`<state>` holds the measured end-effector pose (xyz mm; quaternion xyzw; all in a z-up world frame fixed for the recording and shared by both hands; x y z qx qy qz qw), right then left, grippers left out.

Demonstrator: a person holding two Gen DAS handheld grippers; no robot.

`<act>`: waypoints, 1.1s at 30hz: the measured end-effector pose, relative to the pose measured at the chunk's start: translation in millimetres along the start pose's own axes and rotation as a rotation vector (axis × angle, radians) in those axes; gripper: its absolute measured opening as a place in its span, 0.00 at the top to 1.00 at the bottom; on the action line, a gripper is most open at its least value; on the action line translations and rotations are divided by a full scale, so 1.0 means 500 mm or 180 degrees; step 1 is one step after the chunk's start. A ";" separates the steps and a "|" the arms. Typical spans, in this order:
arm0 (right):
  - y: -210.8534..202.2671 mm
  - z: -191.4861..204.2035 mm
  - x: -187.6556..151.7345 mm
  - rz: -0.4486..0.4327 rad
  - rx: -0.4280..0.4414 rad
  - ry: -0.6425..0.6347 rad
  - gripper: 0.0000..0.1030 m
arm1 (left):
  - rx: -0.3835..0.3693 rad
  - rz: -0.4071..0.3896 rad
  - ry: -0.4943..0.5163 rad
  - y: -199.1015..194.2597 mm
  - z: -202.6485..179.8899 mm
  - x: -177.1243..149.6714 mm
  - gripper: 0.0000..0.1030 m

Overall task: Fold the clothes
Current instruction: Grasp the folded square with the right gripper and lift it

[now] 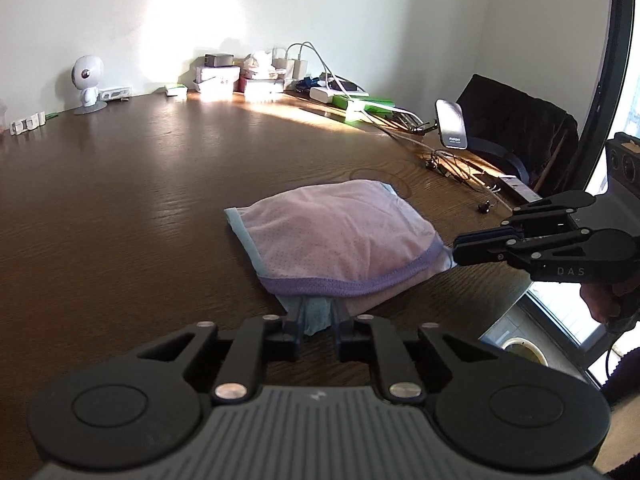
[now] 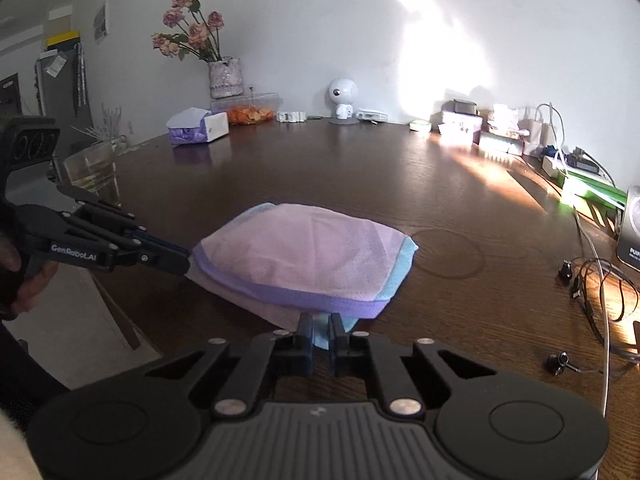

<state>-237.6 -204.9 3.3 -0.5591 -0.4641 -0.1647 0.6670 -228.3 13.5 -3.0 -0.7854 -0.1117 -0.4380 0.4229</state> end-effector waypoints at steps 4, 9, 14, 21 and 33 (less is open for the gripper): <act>0.004 0.007 0.004 0.0008 0.0034 -0.0078 0.80 | 0.0059 0.0061 0.0043 0.011 0.001 -0.010 0.65; 0.021 0.007 -0.002 0.0067 -0.0001 -0.0075 0.93 | 0.0074 0.0083 0.0043 0.018 0.011 -0.012 0.95; 0.036 -0.004 0.006 0.0108 0.0026 0.0027 0.97 | 0.0115 0.0085 0.0017 0.034 0.021 0.002 0.97; 0.054 -0.015 0.017 0.0121 -0.0020 0.0096 0.98 | 0.0248 0.0067 -0.0052 0.059 0.037 0.025 0.98; 0.058 -0.013 0.024 0.0097 0.0050 0.0141 0.67 | 0.0270 0.0117 -0.0169 0.061 0.040 0.035 0.64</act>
Point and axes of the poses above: each gripper's, at about its wrist camera, not at the fingertips, and y roughly the way its jaws point, z to its left, x to its top, the point moved 3 cm from there along y, roughly the way its jaws point, and after that the axes turned 11 degrees about -x, right-handed, at the moved point
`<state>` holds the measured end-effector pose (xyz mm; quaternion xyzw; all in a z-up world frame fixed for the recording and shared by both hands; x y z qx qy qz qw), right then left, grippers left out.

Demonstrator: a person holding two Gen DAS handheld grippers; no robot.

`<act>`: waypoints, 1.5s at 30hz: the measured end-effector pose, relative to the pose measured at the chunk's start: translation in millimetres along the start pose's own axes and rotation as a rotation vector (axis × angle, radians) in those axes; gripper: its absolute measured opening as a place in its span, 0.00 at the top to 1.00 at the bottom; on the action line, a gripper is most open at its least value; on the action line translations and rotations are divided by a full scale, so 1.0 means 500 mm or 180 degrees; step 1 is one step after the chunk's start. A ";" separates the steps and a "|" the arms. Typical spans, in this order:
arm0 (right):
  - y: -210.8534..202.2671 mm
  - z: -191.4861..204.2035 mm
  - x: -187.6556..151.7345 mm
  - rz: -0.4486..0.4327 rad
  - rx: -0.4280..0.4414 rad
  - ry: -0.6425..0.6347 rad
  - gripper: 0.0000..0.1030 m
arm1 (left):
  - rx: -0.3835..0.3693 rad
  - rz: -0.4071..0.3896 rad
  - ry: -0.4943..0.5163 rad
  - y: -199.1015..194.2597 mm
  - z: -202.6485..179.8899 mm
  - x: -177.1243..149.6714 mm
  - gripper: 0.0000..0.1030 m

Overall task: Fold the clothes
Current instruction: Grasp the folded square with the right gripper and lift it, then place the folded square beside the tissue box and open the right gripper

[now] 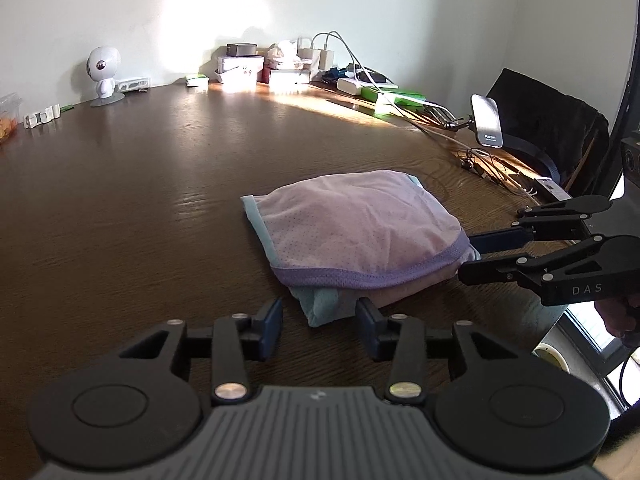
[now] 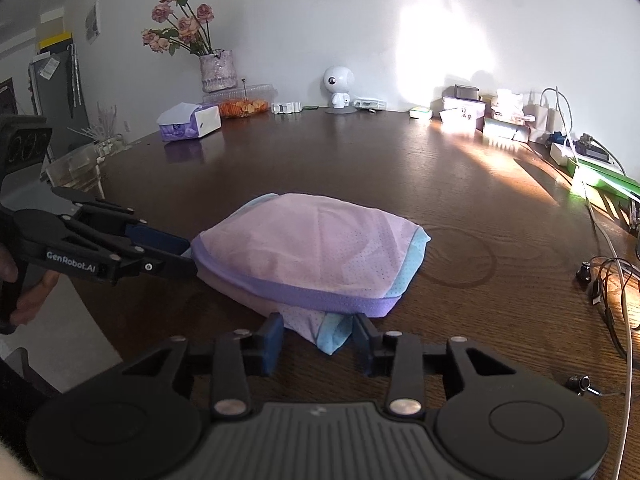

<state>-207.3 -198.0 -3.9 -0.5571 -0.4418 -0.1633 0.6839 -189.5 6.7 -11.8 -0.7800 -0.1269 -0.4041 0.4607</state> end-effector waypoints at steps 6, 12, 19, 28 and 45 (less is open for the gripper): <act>0.009 -0.002 0.005 0.0057 -0.0122 0.0099 0.93 | 0.0013 0.0039 -0.0012 0.005 -0.005 0.005 0.93; 0.017 0.003 0.010 0.0092 -0.0192 0.0134 0.96 | 0.0041 0.0060 -0.0048 0.017 -0.002 0.018 0.95; 0.059 -0.016 0.047 0.0165 -0.0273 0.0252 0.97 | 0.0148 0.0025 -0.0147 0.068 0.033 0.075 0.95; 0.189 -0.113 0.157 0.0424 -0.0403 0.0373 0.97 | 0.0336 0.0033 -0.0195 0.209 0.109 0.233 0.96; 0.561 -0.339 0.437 0.0565 -0.0547 0.0292 0.97 | 0.0729 -0.0099 -0.0374 0.459 0.348 0.500 0.97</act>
Point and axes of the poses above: each gripper's, at about its wrist camera, not at the fingertips, and y roughly the way its jaws point, z to its left, x to its top, the point moved 3 cm from there along y, roughly the way its jaws point, and after that the axes turned 11 degrees about -x, right-handed, at the moved point
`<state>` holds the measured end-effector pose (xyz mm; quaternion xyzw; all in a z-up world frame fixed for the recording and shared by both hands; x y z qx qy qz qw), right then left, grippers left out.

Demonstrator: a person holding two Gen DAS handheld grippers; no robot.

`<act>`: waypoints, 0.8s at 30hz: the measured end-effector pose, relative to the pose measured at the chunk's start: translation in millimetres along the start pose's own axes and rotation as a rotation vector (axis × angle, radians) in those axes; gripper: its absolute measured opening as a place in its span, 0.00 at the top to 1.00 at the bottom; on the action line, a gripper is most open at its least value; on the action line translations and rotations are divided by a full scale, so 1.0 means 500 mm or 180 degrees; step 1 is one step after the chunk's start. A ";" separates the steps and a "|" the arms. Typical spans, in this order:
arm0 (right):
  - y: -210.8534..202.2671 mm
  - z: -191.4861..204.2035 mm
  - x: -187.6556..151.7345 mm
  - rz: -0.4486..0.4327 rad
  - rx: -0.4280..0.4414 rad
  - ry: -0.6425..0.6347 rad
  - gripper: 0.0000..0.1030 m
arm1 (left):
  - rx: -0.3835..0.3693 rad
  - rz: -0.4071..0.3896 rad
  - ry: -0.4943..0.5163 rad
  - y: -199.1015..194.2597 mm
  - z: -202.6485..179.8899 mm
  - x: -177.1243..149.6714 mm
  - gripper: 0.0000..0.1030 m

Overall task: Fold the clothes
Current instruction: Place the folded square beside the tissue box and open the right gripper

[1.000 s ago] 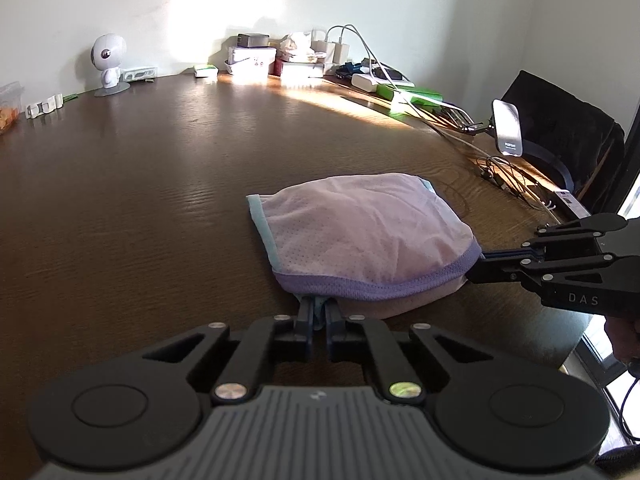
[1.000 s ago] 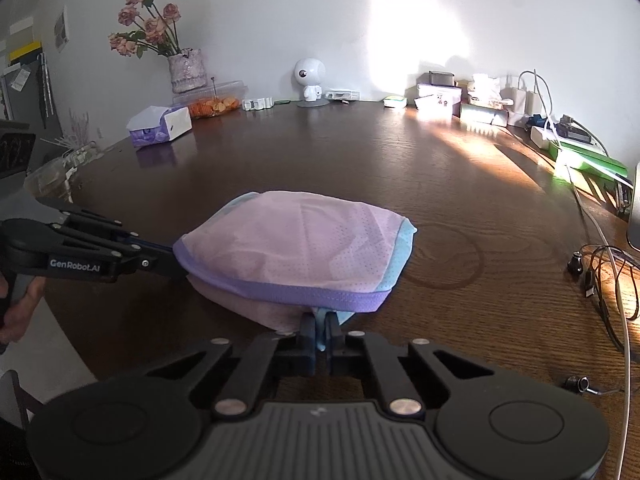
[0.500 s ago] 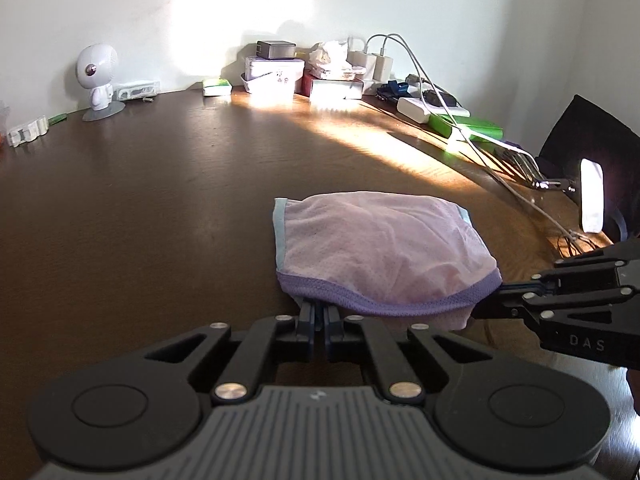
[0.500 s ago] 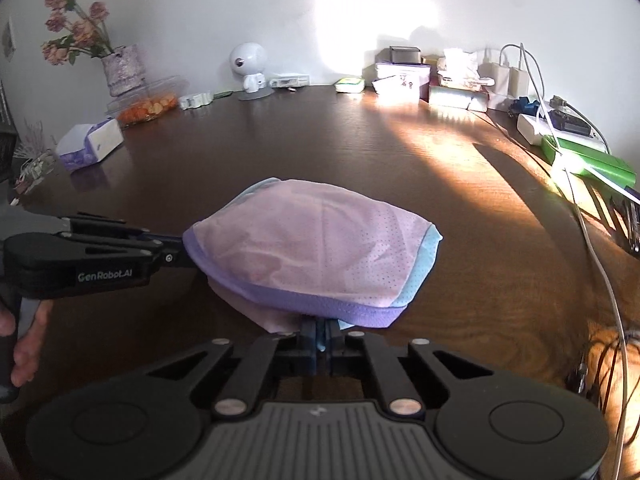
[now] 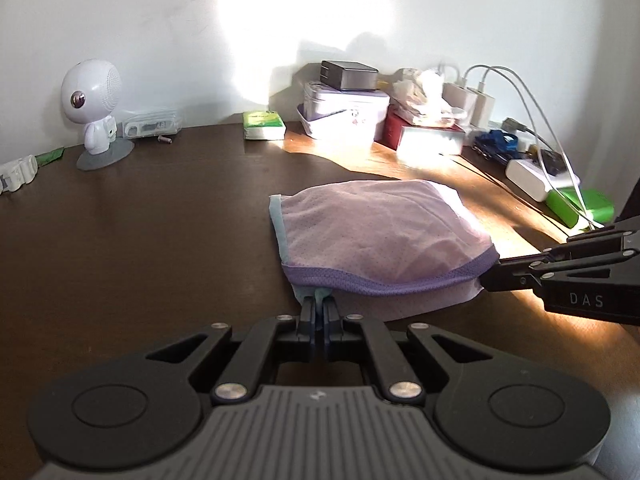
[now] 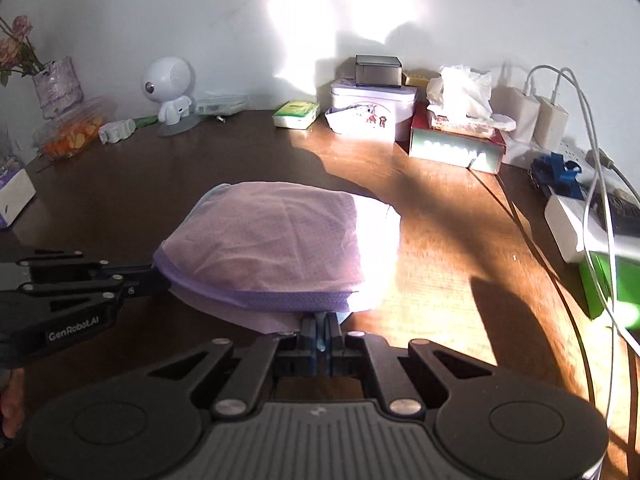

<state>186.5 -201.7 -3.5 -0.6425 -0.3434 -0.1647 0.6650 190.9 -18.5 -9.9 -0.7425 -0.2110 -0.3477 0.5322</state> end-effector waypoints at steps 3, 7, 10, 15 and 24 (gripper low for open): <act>0.037 -0.008 0.033 -0.0050 -0.0010 0.0008 0.97 | 0.0039 -0.0012 0.0051 0.047 0.008 0.039 0.97; 0.086 -0.019 0.078 -0.0116 -0.0024 0.0019 0.97 | 0.0098 -0.0040 0.0154 0.090 0.020 0.075 0.97; 0.123 -0.027 0.111 -0.0165 -0.0034 0.0027 0.97 | 0.0071 -0.0053 0.0118 0.101 0.032 0.090 0.97; 0.131 -0.033 0.114 -0.0171 -0.0071 0.0012 0.96 | 0.0037 -0.0039 0.0140 0.097 0.044 0.091 0.96; -0.012 -0.048 0.063 -0.0329 -0.0412 0.0146 0.79 | 0.0385 -0.0094 -0.0256 -0.060 0.045 0.025 0.45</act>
Point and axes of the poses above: each gripper's, at about its wrist camera, not at the fingertips, and y roughly the way its jaws point, z to its left, x to its top, the point moved 3 cm from there along y, roughly the way its jaws point, and after that the axes turned 11 degrees about -x, right-handed, at the moved point
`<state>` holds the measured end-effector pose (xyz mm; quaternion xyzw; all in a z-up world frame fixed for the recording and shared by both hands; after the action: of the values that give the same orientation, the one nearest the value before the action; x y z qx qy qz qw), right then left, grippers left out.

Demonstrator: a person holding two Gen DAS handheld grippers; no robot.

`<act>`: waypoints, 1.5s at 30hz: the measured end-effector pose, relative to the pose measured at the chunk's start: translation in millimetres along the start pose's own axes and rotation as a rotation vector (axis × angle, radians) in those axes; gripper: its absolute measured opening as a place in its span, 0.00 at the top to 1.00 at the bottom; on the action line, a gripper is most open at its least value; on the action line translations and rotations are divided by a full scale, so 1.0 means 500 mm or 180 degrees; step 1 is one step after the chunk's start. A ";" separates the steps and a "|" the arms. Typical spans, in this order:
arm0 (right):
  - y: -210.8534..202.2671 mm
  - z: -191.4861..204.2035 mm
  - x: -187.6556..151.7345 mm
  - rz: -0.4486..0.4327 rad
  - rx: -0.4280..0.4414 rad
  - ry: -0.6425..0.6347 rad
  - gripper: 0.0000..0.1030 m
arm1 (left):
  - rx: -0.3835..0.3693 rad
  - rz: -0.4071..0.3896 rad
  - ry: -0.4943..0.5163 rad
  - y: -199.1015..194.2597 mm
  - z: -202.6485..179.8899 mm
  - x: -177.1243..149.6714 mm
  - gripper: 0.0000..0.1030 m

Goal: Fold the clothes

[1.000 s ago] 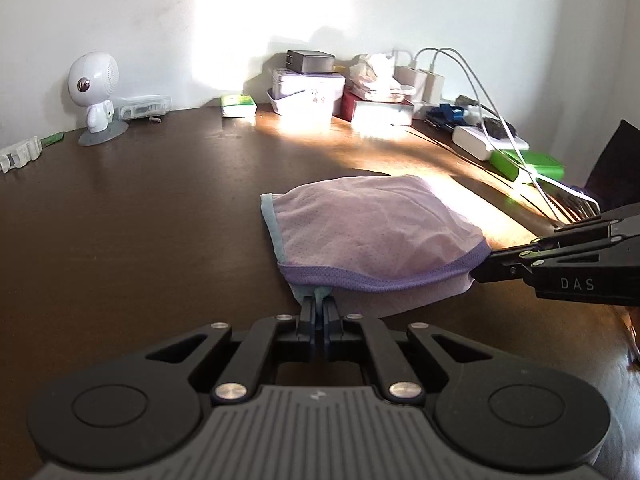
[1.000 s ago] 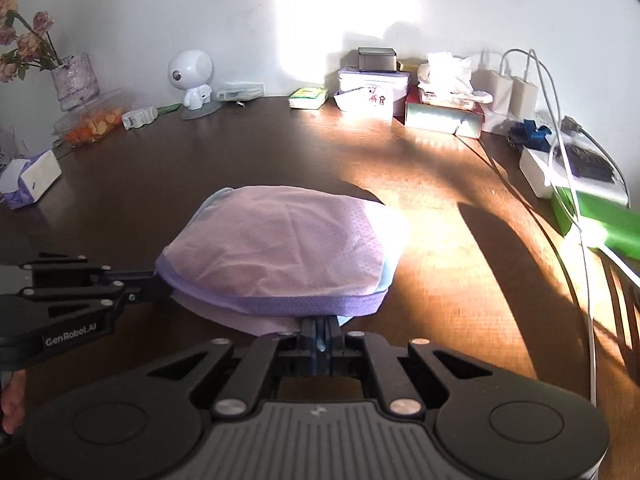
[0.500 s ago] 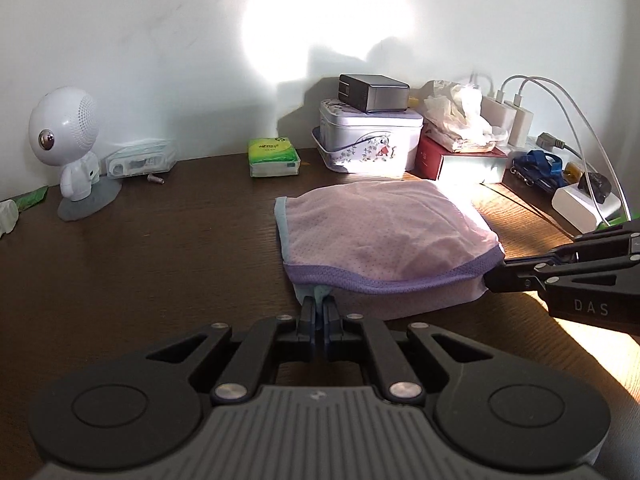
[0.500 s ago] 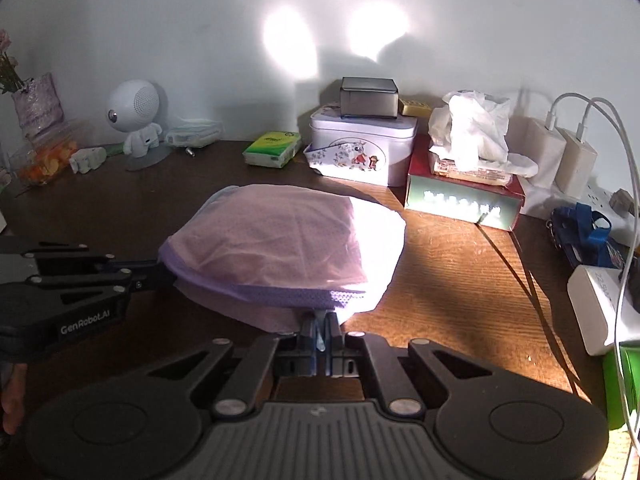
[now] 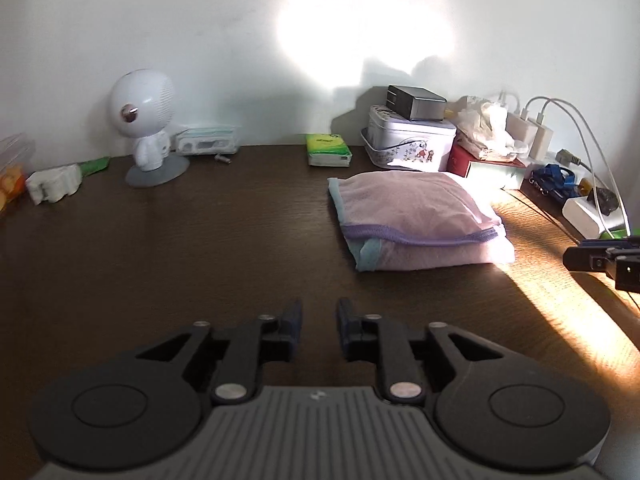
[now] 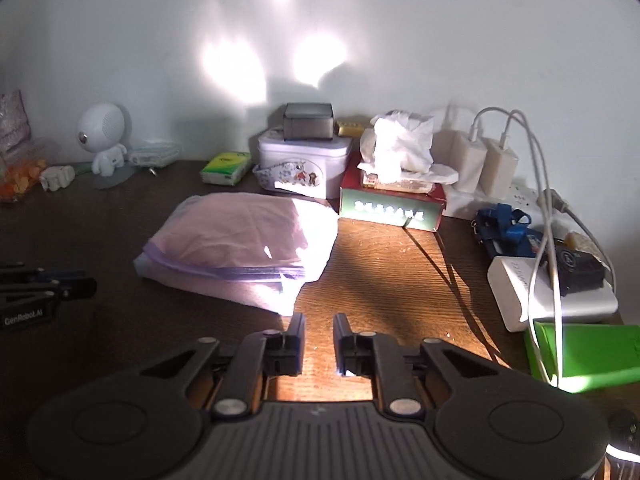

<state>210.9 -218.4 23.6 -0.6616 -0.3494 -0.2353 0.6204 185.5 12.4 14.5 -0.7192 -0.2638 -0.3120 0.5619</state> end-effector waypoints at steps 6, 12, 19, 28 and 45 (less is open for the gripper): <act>-0.210 0.042 -0.116 -0.0273 0.0109 0.0086 0.15 | 0.0042 0.0048 -0.0150 -0.172 -0.057 -0.165 0.05; -0.344 0.070 -0.283 -0.0204 0.0037 0.0275 0.00 | 0.0058 0.0162 -0.0237 -0.283 -0.082 -0.306 0.01; -0.364 0.074 -0.382 -0.0051 -0.0082 0.0486 0.00 | 0.0315 0.0081 -0.0001 -0.345 -0.089 -0.381 0.00; -0.364 0.108 -0.427 -0.0057 -0.0184 0.0319 0.00 | 0.0291 -0.0073 0.0061 -0.358 -0.095 -0.401 0.00; -0.401 0.129 -0.458 -0.0080 -0.0177 0.0216 0.00 | 0.0271 -0.0073 0.0063 -0.386 -0.109 -0.428 0.00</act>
<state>-96.2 -196.4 -23.2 -0.6657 -0.3297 -0.2751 0.6102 -106.1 -2.6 -11.4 -0.6884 -0.2795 -0.3140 0.5911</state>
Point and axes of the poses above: each gripper's, at about its wrist camera, not at the fingertips, and y roughly the way its jaws point, z to its left, x to its top, the point moved 3 cm from there along y, roughly the way its jaws point, and after that the axes turned 11 degrees about -x, right-handed, at the moved point
